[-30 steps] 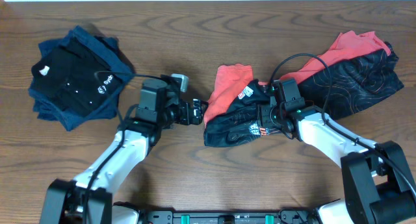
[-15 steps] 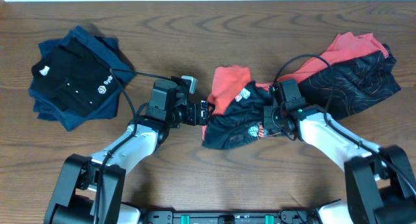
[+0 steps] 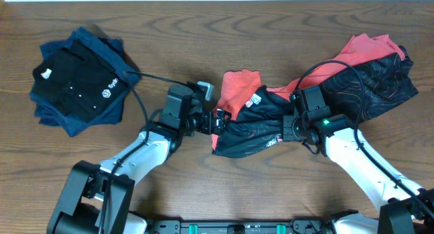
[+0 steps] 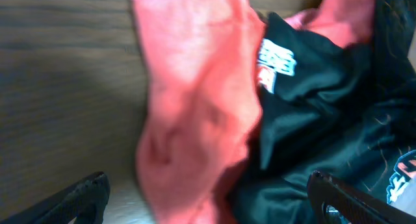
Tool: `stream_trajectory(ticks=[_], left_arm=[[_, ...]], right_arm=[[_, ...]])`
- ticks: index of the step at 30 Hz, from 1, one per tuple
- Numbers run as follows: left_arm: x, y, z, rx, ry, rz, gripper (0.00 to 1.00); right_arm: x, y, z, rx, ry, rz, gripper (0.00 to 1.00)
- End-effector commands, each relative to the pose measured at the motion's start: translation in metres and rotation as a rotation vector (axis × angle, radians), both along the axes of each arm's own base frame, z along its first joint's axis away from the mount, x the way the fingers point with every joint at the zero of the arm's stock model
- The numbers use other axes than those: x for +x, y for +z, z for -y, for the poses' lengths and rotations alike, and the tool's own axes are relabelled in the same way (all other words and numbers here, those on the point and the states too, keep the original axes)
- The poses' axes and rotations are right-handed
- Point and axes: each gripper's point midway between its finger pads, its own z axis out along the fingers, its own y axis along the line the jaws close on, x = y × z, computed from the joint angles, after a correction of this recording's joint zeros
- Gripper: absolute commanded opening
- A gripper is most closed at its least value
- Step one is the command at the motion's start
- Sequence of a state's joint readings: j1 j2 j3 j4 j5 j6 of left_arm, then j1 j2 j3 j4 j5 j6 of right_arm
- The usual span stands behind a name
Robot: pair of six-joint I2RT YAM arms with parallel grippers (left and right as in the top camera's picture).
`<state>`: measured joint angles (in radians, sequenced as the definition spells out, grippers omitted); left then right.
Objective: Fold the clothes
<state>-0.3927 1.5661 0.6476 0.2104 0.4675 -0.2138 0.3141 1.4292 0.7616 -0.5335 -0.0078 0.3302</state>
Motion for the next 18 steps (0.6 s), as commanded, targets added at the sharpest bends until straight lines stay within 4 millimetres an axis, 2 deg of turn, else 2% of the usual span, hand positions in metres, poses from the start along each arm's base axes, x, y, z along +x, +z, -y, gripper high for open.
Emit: stream_trajectory(ticks=[1, 7, 9, 10, 11, 14, 16, 18], left_arm=[[0.000, -0.006, 0.008, 0.025, -0.002, -0.005, 0.99], [-0.005, -0.031, 0.007, 0.074, 0.002, -0.055, 0.93], [-0.007, -0.040, 0.006, 0.084, 0.001, -0.078, 0.85], [-0.008, -0.045, 0.005, 0.090, 0.001, -0.090, 0.78], [-0.010, -0.049, 0.005, 0.095, 0.001, -0.101, 0.66], [-0.011, -0.056, 0.004, 0.103, 0.000, -0.118, 0.27], [-0.011, -0.055, 0.004, 0.102, 0.000, -0.117, 0.10], [-0.011, -0.055, 0.004, 0.103, 0.001, -0.117, 0.06]], right_arm=[[-0.005, 0.003, 0.006, -0.009, -0.024, -0.008, 0.01], [-0.010, 0.012, 0.012, -0.028, -0.032, 0.006, 0.01], [-0.009, 0.019, 0.017, -0.049, -0.043, 0.031, 0.01], [-0.009, 0.023, 0.021, -0.064, -0.052, 0.047, 0.01], [-0.009, 0.028, 0.025, -0.080, -0.061, 0.063, 0.01], [-0.011, 0.039, 0.046, -0.166, -0.109, 0.101, 0.01], [-0.016, 0.050, 0.079, -0.297, -0.193, 0.122, 0.01], [-0.030, 0.069, 0.132, -0.486, -0.377, 0.138, 0.01]])
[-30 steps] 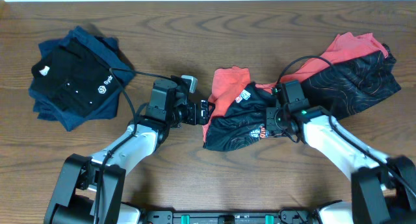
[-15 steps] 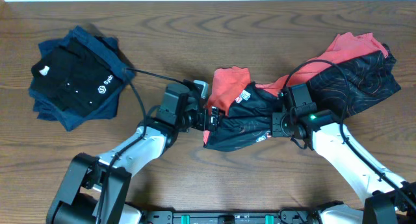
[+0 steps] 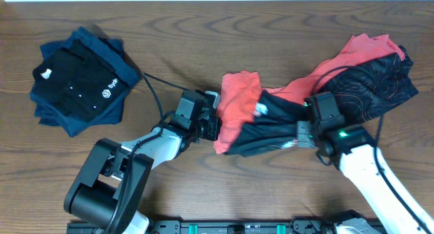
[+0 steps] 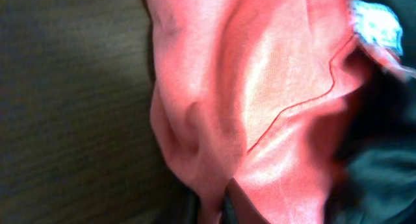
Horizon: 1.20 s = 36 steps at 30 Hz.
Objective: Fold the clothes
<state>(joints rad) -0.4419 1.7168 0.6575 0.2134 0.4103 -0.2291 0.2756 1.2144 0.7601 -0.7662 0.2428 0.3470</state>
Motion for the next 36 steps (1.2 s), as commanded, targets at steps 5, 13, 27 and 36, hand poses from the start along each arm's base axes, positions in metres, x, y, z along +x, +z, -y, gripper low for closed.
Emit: stream_trajectory(ticks=[5, 13, 27, 36], left_arm=[[0.002, -0.003, -0.002, 0.009, 0.019, -0.011, 0.06], [-0.002, -0.011, -0.019, 0.032, 0.102, -0.087, 0.06], [0.012, 0.036, -0.064, 0.095, 0.272, -0.001, 0.06], [0.007, 0.035, -0.069, 0.100, 0.322, -0.040, 0.06]], right_arm=[[-0.065, 0.077, 0.166, -0.479, -0.802, 0.167, 0.07], [-0.096, 0.087, 0.200, -0.266, -1.126, 0.236, 0.08], [0.017, 0.055, 0.128, 0.173, -0.403, 0.203, 0.15], [0.050, -0.017, 0.076, 0.448, -0.077, 0.022, 0.04]])
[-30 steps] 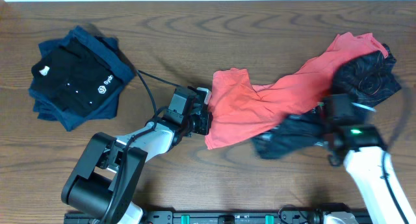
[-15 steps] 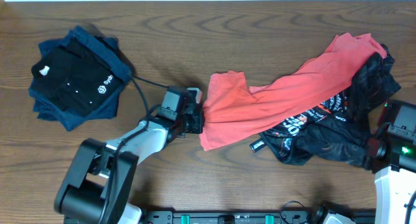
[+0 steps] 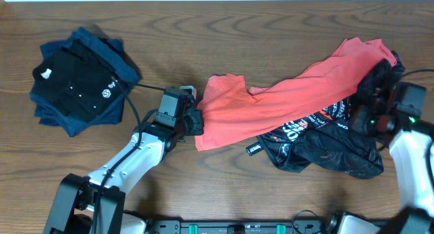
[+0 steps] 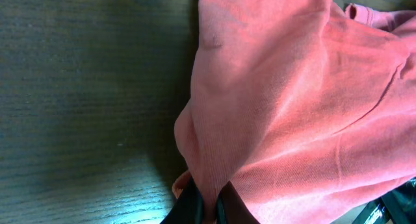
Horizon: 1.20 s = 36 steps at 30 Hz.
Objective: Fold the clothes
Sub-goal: 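Pull the red shirt rightward with the right gripper, stretching it out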
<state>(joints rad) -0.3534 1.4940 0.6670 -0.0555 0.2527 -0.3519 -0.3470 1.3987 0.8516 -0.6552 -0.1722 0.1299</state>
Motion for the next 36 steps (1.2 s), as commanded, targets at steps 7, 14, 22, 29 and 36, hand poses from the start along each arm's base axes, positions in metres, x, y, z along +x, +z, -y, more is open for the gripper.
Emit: stream_trajectory(ticks=[7, 14, 22, 29, 36], left_arm=[[0.002, -0.001, -0.009, 0.020, 0.045, -0.001, 0.06], [0.002, -0.001, -0.009, 0.021, 0.045, -0.001, 0.06], [0.010, -0.002, -0.026, 0.105, 0.109, 0.035, 0.06], [0.026, -0.002, -0.079, 0.213, 0.283, 0.064, 0.06], [0.030, -0.002, -0.106, 0.188, 0.360, 0.045, 0.06]], right_arm=[[0.029, -0.056, -0.053, 0.225, 0.278, -0.002, 0.04], [0.041, -0.104, -0.032, 0.104, 0.234, -0.064, 0.08], [0.013, -0.119, 0.081, -0.263, -0.253, -0.214, 0.06], [-0.022, -0.101, 0.171, -0.301, -0.710, -0.186, 0.10], [-0.049, -0.069, 0.237, -0.287, -0.944, -0.172, 0.14]])
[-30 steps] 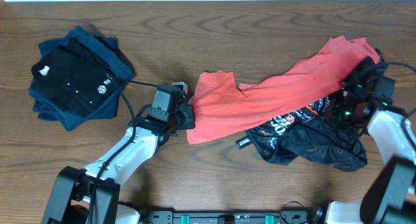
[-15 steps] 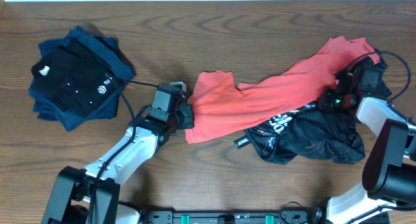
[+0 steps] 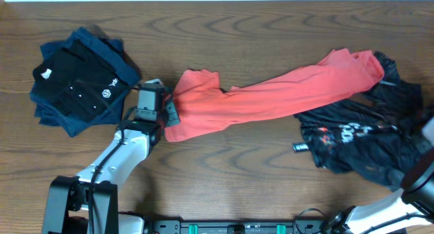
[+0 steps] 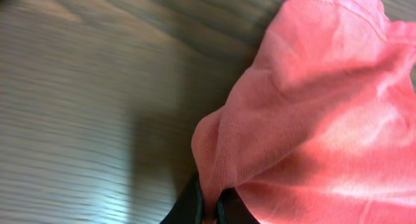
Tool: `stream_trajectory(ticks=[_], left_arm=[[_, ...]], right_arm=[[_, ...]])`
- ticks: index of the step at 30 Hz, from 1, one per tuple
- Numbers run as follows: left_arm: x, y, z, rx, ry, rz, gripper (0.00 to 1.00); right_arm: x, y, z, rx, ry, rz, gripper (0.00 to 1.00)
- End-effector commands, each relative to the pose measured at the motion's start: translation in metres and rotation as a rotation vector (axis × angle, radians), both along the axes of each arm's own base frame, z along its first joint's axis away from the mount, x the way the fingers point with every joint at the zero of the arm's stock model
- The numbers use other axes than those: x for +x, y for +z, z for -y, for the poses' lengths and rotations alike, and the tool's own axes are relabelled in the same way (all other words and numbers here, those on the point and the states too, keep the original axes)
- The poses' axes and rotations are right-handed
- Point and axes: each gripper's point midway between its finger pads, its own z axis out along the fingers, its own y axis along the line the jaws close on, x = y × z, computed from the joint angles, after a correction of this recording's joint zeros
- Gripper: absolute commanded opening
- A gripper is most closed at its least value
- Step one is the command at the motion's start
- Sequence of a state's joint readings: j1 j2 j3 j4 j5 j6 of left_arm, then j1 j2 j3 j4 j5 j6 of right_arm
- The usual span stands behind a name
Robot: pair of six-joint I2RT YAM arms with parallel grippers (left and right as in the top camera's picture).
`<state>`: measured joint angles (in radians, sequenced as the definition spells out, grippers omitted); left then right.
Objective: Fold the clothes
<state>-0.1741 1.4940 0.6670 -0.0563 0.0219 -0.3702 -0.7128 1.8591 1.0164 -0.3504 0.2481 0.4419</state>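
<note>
A coral-red shirt [image 3: 271, 95] lies stretched in a long band across the middle of the table, from centre-left to upper right. My left gripper [image 3: 169, 115] is shut on its left end; in the left wrist view the dark fingertips [image 4: 195, 204] pinch a fold of the red cloth [image 4: 312, 120]. A black patterned garment [image 3: 366, 142] lies crumpled at the right, under the shirt's far end. My right arm [image 3: 424, 173] shows only at the right edge of the overhead view; its gripper is out of view.
A folded pile of dark navy and black clothes [image 3: 78, 81] sits at the upper left of the wooden table [image 3: 224, 186]. The left arm's cable runs beside that pile.
My left gripper has moved left with the red shirt's end, and the shirt is stretched longer. The black garment lies farther right, apart from the shirt's middle. My right gripper has left the view.
At first my left gripper stood open at the bunched red and black clothes, the right one on the black garment. Then the left was shut on the red shirt. Later the shirt was drawn out leftward and the black garment rightward; now they lie nearly apart.
</note>
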Motion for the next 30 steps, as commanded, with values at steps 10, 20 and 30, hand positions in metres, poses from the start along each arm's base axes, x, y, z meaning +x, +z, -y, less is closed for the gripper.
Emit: stream_trajectory(ticks=[10, 20, 30], left_arm=[[-0.002, 0.000, -0.005, -0.002, 0.020, -0.005, 0.06], [-0.002, -0.001, -0.005, -0.002, 0.020, -0.008, 0.06], [-0.002, -0.001, -0.005, -0.001, 0.020, -0.008, 0.06]], right_arm=[[0.118, 0.085, -0.061, 0.252, 0.725, 0.455, 0.18], [0.128, 0.055, -0.120, 0.151, 1.027, 0.200, 0.12], [0.113, 0.033, -0.107, 0.116, 0.964, 0.083, 0.11]])
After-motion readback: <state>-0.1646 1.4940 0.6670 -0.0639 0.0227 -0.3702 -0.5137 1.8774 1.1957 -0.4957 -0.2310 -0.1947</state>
